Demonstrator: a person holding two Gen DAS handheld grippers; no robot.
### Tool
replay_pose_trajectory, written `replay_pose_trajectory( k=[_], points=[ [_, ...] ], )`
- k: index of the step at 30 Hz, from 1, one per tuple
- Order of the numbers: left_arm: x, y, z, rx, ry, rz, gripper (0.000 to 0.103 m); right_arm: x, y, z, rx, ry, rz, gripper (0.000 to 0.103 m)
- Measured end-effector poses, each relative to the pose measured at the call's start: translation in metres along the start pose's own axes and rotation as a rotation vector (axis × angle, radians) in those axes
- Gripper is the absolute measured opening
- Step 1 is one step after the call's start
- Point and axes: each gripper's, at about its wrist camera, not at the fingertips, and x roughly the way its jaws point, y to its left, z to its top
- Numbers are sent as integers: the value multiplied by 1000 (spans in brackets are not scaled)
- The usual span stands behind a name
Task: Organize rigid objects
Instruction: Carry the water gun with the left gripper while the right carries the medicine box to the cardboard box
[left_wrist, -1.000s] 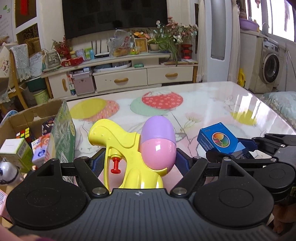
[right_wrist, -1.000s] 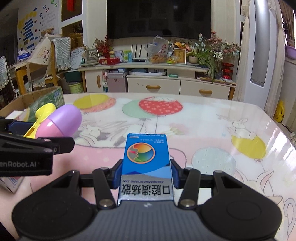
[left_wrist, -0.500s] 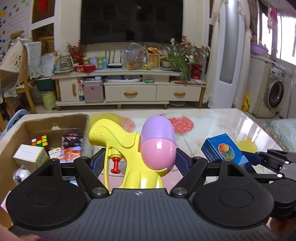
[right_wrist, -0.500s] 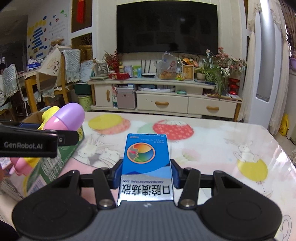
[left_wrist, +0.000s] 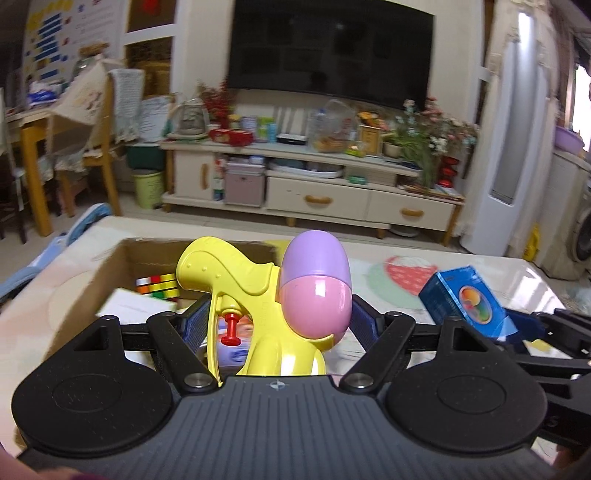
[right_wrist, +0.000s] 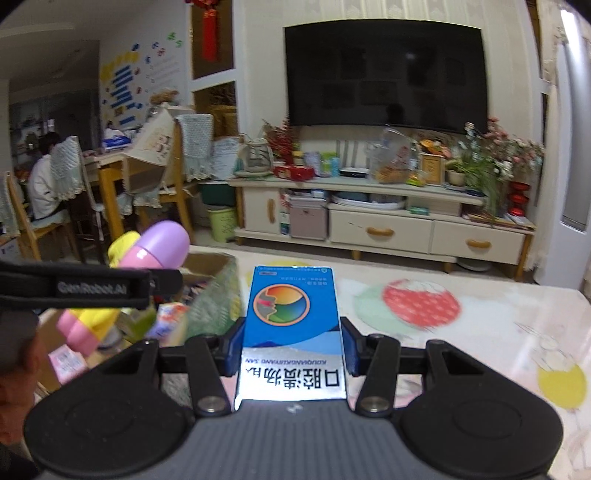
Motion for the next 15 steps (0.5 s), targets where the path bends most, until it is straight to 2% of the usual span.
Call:
replay_pose_trajectory(
  k=[7,15],
  points=[
    [10,28,-2,-46,38,81,96,27,29,19,-22,-4,84,50],
    [18,52,-9,-82,92,142,95,71,55,36,-38,43,160,50]
  ],
)
